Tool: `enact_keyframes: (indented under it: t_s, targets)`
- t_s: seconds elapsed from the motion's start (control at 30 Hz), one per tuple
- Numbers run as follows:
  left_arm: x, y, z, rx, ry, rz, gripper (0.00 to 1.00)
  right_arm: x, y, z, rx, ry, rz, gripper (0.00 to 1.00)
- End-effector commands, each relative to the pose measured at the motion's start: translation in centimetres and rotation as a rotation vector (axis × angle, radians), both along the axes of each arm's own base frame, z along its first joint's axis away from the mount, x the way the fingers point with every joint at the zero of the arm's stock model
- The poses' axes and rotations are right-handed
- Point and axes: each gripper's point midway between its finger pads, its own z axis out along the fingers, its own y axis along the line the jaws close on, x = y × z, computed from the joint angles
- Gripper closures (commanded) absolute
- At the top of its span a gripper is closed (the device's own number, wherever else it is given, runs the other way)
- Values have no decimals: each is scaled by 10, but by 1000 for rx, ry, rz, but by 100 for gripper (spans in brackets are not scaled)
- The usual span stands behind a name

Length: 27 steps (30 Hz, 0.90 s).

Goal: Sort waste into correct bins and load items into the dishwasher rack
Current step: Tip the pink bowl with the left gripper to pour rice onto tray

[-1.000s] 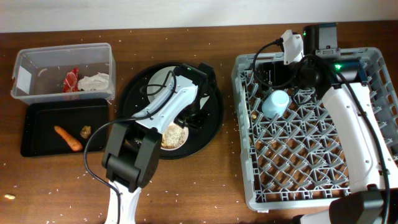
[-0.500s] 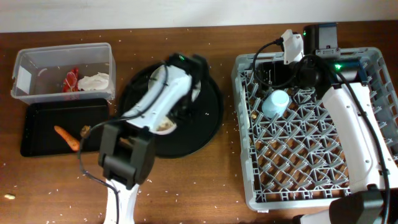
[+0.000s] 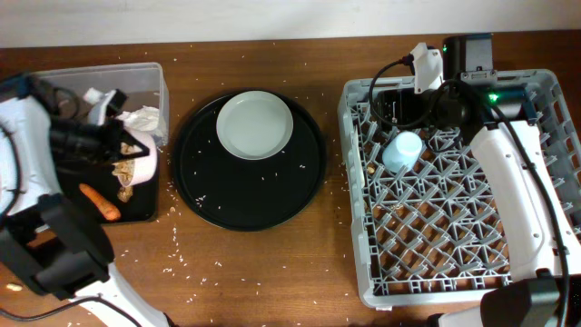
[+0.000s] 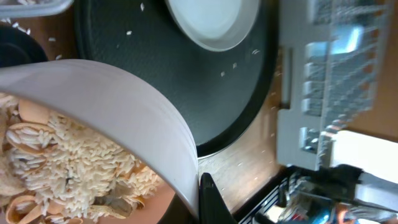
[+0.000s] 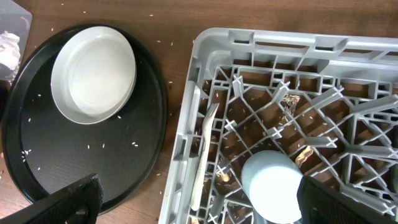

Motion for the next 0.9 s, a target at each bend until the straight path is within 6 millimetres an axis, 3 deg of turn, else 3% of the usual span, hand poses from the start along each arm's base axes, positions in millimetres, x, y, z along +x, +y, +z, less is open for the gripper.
enact_keyframes:
  t_s: [0.0, 0.13, 0.3, 0.6, 0.87]
  targets:
    - [-3, 11, 22, -222, -222, 44, 100, 0, -1, 2, -6, -8, -5, 1]
    - [-4, 51, 12, -379, -365, 242, 100, 0, -1, 2, -5, -6, -5, 1]
    - [-11, 80, 8, -445, -428, 374, 100, 0, -1, 2, -3, -7, -3, 1]
    - [-4, 106, 48, -687, -473, 588, 100, -1, -1, 2, -4, -2, -3, 1]
    - [-9, 115, 50, -735, -412, 658, 100, -1, -1, 1, -4, 1, -3, 1]
